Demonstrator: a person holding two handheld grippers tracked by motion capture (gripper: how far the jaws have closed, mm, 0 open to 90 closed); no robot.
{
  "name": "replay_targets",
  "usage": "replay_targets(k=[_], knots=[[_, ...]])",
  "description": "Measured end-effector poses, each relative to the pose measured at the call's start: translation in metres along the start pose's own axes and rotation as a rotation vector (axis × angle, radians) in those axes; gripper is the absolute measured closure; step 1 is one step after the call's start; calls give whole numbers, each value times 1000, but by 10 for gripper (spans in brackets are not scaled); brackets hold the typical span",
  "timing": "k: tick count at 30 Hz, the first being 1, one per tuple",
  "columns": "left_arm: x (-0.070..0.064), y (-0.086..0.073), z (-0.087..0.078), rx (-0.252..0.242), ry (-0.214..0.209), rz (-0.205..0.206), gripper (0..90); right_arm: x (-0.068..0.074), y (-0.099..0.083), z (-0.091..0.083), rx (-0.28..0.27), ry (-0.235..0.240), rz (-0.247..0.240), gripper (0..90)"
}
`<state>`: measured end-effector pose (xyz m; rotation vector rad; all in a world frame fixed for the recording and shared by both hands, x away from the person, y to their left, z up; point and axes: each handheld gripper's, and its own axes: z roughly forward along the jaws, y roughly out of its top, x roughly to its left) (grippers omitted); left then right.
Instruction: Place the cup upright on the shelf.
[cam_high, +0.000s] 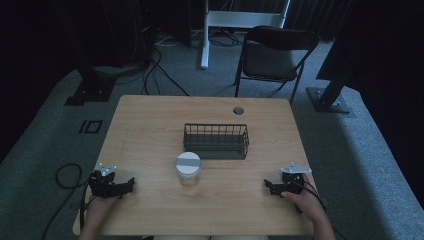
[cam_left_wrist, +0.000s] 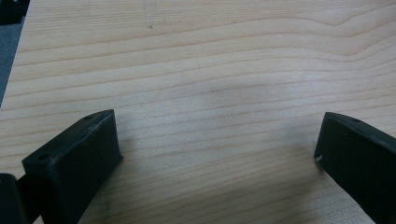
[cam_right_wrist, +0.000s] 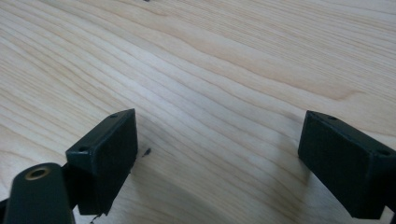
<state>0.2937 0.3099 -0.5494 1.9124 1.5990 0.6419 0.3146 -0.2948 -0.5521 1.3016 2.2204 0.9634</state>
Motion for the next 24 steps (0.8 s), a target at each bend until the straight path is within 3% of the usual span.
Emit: replay_targets(k=[24], knots=[[0,0,0,1,0,0,2,23,20,7,-41,90,-47,119]])
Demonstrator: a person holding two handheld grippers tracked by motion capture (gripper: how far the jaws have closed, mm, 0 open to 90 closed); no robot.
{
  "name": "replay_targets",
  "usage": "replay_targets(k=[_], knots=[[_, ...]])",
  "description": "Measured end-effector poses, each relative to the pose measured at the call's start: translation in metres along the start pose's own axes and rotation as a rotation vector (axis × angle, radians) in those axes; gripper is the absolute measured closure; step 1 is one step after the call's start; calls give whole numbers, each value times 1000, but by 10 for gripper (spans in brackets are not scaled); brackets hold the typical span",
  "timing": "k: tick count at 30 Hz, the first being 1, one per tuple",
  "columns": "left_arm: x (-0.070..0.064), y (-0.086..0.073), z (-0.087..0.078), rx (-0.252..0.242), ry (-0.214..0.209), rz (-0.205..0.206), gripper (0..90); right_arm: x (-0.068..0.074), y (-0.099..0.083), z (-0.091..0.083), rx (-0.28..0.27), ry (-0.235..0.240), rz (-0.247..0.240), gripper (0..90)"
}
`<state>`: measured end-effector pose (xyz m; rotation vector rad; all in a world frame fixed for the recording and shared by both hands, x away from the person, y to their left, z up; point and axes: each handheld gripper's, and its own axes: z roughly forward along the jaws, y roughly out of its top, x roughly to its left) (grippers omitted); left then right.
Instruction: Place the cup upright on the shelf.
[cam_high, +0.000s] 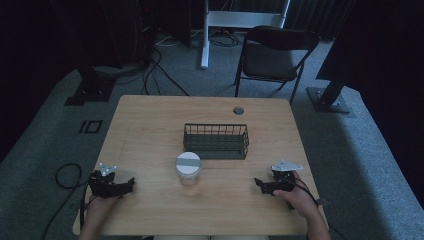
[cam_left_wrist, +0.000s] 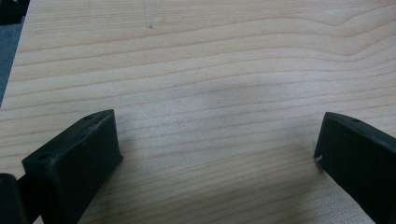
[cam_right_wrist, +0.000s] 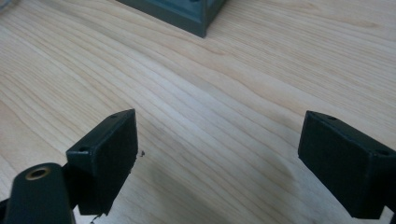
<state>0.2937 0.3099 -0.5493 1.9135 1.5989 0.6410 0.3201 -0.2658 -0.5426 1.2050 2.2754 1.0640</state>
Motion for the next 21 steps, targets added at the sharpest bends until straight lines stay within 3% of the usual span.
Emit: replay_targets(k=[21], knots=[[0,0,0,-1,-3,2,2,31,21,11,-35,102,-50,120]])
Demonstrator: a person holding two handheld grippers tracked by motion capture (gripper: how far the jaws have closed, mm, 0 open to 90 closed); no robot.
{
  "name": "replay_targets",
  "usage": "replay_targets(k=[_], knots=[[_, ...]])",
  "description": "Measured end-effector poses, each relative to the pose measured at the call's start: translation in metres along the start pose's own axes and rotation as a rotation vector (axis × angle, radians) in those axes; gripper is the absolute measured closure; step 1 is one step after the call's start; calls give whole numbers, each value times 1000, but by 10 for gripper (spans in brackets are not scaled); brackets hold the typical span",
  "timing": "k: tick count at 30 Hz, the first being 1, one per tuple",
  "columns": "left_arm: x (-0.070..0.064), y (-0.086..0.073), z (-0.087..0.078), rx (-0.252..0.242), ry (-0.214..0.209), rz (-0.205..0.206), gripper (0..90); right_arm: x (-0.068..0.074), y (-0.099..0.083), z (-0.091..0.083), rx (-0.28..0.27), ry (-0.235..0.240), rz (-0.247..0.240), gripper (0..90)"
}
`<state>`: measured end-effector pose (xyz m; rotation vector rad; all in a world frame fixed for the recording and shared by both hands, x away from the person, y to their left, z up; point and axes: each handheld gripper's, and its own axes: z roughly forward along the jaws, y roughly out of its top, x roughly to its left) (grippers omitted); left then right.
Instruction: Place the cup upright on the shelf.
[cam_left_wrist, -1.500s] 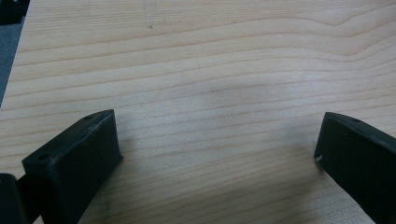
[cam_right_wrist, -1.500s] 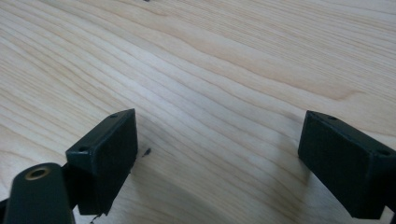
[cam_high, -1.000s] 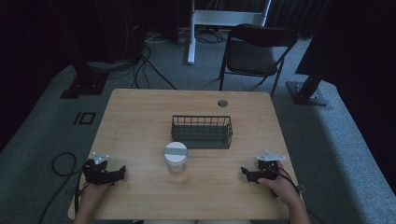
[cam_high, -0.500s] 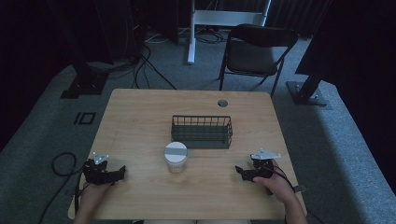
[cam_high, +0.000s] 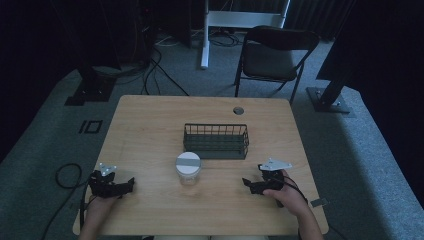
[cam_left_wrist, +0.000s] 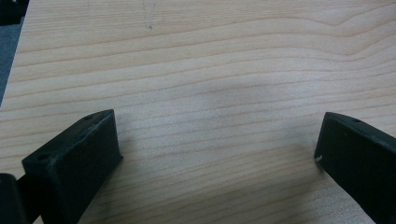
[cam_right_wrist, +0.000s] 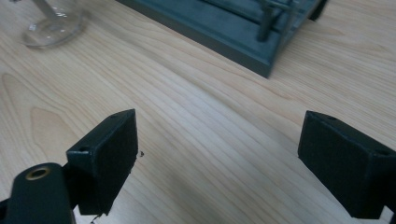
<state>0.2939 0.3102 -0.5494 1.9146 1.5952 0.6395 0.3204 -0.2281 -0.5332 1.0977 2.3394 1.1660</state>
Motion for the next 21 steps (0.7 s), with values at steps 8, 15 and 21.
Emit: replay_targets(k=[8,15,21], knots=[[0,0,0,0,0,0,2,13,7,11,-1,38,-35,122],[0,0,0,0,0,0,2,27,14,21,-3,67,-61,131],[0,0,0,0,0,0,2,36,19,27,-6,89,-73,131]])
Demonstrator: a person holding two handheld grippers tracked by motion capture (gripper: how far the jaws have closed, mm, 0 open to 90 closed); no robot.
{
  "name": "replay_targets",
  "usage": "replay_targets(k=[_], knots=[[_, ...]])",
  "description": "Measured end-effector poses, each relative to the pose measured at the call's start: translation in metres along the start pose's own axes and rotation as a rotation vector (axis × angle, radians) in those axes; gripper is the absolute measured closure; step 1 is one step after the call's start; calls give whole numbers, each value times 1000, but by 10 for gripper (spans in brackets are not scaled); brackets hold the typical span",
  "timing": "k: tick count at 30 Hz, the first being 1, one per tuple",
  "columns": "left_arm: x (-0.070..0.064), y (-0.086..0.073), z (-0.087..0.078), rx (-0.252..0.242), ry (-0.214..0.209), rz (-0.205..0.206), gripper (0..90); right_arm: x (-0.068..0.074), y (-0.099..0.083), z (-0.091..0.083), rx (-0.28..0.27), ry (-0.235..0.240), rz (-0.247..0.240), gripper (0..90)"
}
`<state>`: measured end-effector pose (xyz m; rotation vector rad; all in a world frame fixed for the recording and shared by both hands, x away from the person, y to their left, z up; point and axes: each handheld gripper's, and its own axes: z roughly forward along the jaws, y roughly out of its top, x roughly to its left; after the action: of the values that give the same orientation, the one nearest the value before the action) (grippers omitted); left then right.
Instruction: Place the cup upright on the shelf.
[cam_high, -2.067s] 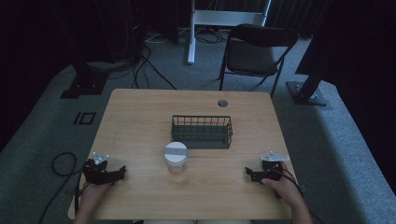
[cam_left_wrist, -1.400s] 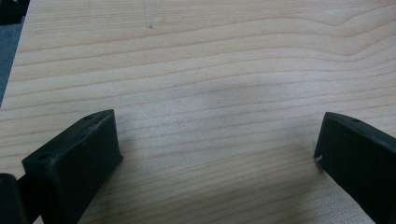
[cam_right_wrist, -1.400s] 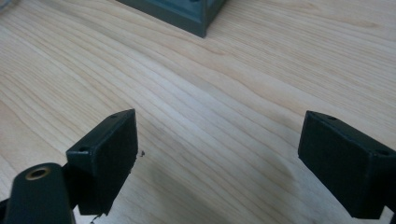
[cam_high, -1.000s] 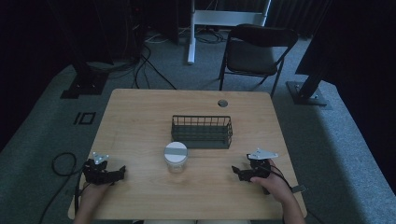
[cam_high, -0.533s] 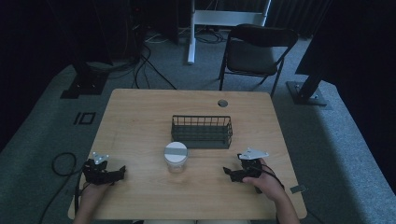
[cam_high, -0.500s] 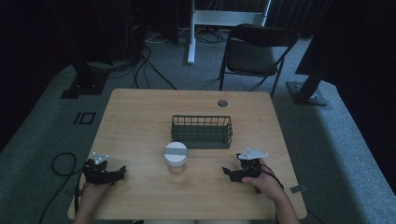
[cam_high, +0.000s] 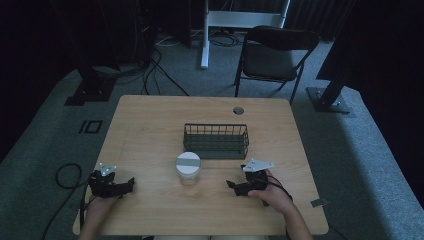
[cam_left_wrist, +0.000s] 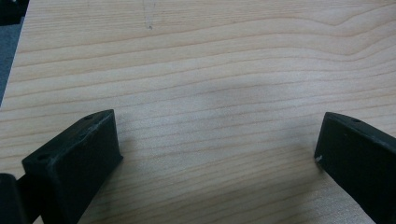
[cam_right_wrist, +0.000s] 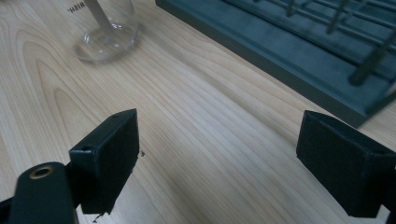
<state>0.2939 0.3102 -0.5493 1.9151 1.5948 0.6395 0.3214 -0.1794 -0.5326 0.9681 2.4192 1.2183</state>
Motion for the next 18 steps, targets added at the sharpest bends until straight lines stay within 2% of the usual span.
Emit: replay_targets(k=[16,18], knots=[[0,0,0,0,0,0,2,28,18,21,-38,89,-52,131],[0,0,0,0,0,0,2,32,20,24,-35,89,-68,131]])
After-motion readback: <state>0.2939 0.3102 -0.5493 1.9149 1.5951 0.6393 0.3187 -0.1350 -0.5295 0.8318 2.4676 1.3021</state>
